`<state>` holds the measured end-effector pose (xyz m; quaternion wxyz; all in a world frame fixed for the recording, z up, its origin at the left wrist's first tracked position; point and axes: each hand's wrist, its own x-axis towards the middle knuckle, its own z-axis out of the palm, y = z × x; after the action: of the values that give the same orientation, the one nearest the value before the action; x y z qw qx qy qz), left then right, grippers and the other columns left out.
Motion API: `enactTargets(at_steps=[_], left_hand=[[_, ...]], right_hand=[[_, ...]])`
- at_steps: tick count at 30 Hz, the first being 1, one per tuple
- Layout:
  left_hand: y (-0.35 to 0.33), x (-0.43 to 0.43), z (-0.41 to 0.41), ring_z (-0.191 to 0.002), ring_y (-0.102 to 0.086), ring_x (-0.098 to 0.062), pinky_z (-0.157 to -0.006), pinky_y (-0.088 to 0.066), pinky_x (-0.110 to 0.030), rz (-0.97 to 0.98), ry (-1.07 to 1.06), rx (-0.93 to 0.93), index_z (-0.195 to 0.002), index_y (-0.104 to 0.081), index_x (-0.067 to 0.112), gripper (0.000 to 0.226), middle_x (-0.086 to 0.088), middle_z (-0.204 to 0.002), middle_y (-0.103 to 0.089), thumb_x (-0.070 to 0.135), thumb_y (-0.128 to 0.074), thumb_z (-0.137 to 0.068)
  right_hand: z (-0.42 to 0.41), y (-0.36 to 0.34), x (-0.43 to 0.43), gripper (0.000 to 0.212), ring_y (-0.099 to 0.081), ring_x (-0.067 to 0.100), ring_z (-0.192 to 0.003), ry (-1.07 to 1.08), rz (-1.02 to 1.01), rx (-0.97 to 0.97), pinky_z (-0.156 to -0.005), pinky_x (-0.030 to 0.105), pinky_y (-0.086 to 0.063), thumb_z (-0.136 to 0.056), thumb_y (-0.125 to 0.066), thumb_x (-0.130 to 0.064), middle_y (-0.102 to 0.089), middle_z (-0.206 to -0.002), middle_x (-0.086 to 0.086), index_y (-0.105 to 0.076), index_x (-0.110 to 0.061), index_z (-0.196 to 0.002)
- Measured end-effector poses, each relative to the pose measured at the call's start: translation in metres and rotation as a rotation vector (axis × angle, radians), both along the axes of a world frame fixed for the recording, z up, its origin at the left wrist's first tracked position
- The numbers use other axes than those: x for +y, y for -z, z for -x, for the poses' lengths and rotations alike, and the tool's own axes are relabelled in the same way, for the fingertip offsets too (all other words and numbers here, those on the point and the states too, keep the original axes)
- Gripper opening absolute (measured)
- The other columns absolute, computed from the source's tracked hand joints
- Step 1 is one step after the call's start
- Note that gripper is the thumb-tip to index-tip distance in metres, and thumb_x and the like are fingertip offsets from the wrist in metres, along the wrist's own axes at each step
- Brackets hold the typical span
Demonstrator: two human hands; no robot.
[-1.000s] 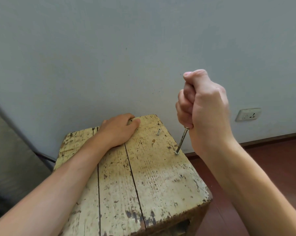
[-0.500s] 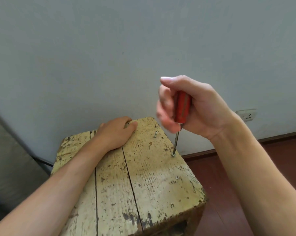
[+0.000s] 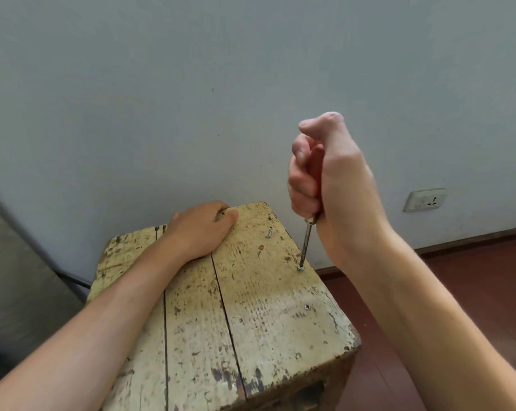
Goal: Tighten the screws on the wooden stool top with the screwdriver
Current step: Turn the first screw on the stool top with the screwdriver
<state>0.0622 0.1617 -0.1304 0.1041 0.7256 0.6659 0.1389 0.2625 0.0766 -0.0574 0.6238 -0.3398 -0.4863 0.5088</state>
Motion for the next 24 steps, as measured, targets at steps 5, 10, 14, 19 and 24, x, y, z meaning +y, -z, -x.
enactTargets(at_steps=[5, 10, 14, 19, 24], left_hand=[[0.000, 0.000, -0.001, -0.119, -0.057, -0.022, -0.109, -0.038, -0.047, -0.008, 0.005, 0.005, -0.130, -0.058, 0.030, 0.046, 0.006, -0.128, -0.064, 0.057, -0.032, -0.103], [0.001, 0.000, 0.000, -0.124, -0.056, -0.022, -0.109, -0.038, -0.047, 0.009, 0.018, 0.007, -0.133, -0.057, 0.032, 0.048, 0.006, -0.133, -0.063, 0.058, -0.031, -0.103], [0.001, 0.000, 0.000, -0.119, -0.057, -0.021, -0.108, -0.038, -0.046, 0.002, 0.001, 0.014, -0.129, -0.058, 0.032, 0.045, 0.007, -0.127, -0.064, 0.057, -0.032, -0.103], [0.000, 0.000, 0.001, -0.121, -0.056, -0.021, -0.108, -0.037, -0.045, 0.007, 0.004, 0.008, -0.130, -0.058, 0.031, 0.046, 0.007, -0.128, -0.064, 0.057, -0.031, -0.103], [-0.002, 0.000, 0.000, -0.122, -0.056, -0.021, -0.111, -0.035, -0.049, 0.009, 0.008, 0.004, -0.130, -0.058, 0.030, 0.046, 0.007, -0.129, -0.063, 0.056, -0.031, -0.104]], right_hand=[[-0.020, -0.003, 0.014, 0.020, -0.046, 0.018, -0.056, -0.469, -0.040, -0.044, -0.048, 0.028, -0.035, -0.084, -0.046, -0.023, -0.055, -0.072, 0.004, -0.059, -0.014, -0.072], [-0.023, -0.004, 0.016, 0.044, -0.060, 0.022, -0.052, -0.680, -0.113, -0.159, -0.056, 0.027, -0.049, -0.093, -0.034, -0.022, -0.067, -0.063, 0.010, -0.063, -0.014, -0.061], [-0.015, 0.003, 0.012, 0.046, -0.022, 0.011, -0.036, -0.503, -0.107, -0.084, -0.040, 0.017, -0.023, -0.095, -0.036, -0.024, -0.033, -0.042, -0.005, -0.041, -0.022, -0.049], [-0.003, 0.013, 0.004, 0.055, -0.020, 0.012, -0.041, 0.113, -0.079, 0.120, -0.041, 0.017, -0.021, -0.107, -0.034, -0.024, -0.029, -0.048, -0.008, -0.037, -0.026, -0.052], [-0.012, 0.012, 0.012, 0.034, -0.029, 0.014, -0.046, -0.016, -0.060, 0.093, -0.042, 0.023, -0.025, -0.097, -0.048, -0.028, -0.038, -0.056, -0.004, -0.048, -0.021, -0.064]])
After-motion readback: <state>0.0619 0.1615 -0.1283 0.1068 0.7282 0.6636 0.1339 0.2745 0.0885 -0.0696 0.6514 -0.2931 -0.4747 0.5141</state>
